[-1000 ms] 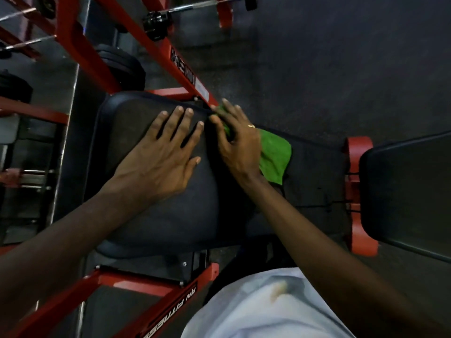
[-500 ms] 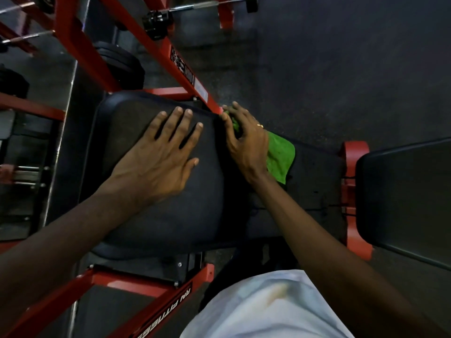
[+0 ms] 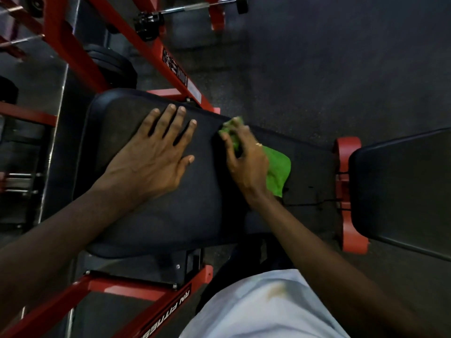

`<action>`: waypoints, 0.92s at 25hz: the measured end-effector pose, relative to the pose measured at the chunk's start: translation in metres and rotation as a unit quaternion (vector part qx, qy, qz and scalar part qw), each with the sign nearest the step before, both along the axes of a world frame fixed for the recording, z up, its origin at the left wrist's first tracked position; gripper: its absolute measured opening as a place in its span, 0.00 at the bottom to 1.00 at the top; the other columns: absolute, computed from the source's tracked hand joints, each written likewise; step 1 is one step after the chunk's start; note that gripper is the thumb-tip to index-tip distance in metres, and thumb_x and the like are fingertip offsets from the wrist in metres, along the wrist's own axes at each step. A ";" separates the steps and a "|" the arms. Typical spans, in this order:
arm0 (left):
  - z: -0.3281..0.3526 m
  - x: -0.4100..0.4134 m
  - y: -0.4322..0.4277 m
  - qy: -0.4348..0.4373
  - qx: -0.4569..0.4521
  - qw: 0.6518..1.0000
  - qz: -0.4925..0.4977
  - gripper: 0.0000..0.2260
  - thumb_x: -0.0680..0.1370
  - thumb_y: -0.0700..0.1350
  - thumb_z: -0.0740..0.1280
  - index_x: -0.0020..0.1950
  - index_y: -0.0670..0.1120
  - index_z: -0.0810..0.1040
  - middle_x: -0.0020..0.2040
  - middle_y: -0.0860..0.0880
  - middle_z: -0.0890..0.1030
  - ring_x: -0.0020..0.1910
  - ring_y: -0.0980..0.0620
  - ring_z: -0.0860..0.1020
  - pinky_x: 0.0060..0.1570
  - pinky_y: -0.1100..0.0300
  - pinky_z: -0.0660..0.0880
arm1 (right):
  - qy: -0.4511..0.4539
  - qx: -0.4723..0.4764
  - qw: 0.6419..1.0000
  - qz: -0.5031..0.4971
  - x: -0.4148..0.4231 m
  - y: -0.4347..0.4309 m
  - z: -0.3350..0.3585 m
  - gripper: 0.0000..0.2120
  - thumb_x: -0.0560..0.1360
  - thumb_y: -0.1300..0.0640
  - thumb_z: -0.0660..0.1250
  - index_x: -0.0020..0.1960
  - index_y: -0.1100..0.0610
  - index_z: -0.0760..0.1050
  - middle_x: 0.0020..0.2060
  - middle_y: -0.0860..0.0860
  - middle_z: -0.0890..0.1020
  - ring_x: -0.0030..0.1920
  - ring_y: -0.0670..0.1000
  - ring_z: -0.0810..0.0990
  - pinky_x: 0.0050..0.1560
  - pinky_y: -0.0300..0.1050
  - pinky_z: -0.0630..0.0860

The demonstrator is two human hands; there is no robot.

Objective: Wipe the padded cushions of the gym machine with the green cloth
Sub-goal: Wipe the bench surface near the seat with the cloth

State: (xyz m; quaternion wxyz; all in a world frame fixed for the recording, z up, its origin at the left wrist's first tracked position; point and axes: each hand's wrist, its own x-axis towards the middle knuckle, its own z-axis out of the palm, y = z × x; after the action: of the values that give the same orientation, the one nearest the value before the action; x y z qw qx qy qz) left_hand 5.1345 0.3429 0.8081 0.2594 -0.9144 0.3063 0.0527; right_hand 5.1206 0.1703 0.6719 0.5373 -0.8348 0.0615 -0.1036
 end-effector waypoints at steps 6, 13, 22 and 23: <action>0.000 0.000 0.000 -0.002 -0.002 1.000 -0.006 0.32 0.82 0.57 0.47 0.79 0.38 0.60 0.78 0.32 0.60 0.78 0.34 0.59 0.76 0.39 0.54 | -0.020 -0.040 0.998 0.051 -0.060 -0.017 -0.038 0.21 0.81 0.49 0.65 0.72 0.55 0.75 0.75 0.51 0.72 0.75 0.51 0.69 0.72 0.55 0.71; -0.001 0.000 0.002 -0.011 -0.001 1.000 -0.015 0.32 0.82 0.57 0.45 0.79 0.38 0.60 0.77 0.32 0.61 0.78 0.34 0.59 0.76 0.39 0.53 | -0.042 -0.017 0.994 0.103 -0.114 0.013 -0.002 0.19 0.83 0.49 0.64 0.71 0.55 0.76 0.75 0.50 0.72 0.77 0.52 0.66 0.75 0.52 0.67; -0.002 -0.001 0.006 -0.018 0.005 1.000 -0.018 0.32 0.82 0.58 0.43 0.80 0.38 0.57 0.78 0.32 0.60 0.78 0.35 0.58 0.76 0.39 0.54 | 0.093 0.020 0.995 -0.042 -0.038 -0.007 -0.024 0.22 0.81 0.48 0.65 0.73 0.53 0.72 0.76 0.51 0.70 0.76 0.54 0.68 0.74 0.55 0.67; -0.002 -0.001 0.006 -0.019 0.005 1.000 -0.019 0.33 0.82 0.58 0.42 0.80 0.38 0.57 0.78 0.32 0.59 0.78 0.35 0.57 0.77 0.39 0.54 | 0.120 0.035 0.989 -0.073 -0.025 -0.008 -0.020 0.21 0.82 0.49 0.65 0.73 0.54 0.73 0.75 0.50 0.71 0.75 0.54 0.69 0.73 0.55 0.68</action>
State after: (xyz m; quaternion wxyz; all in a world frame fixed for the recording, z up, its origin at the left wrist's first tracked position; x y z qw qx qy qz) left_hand 5.1338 0.3487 0.8059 0.2706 -0.9078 0.3189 0.0321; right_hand 5.0953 0.1623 0.6522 0.5456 -0.8152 0.1903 -0.0393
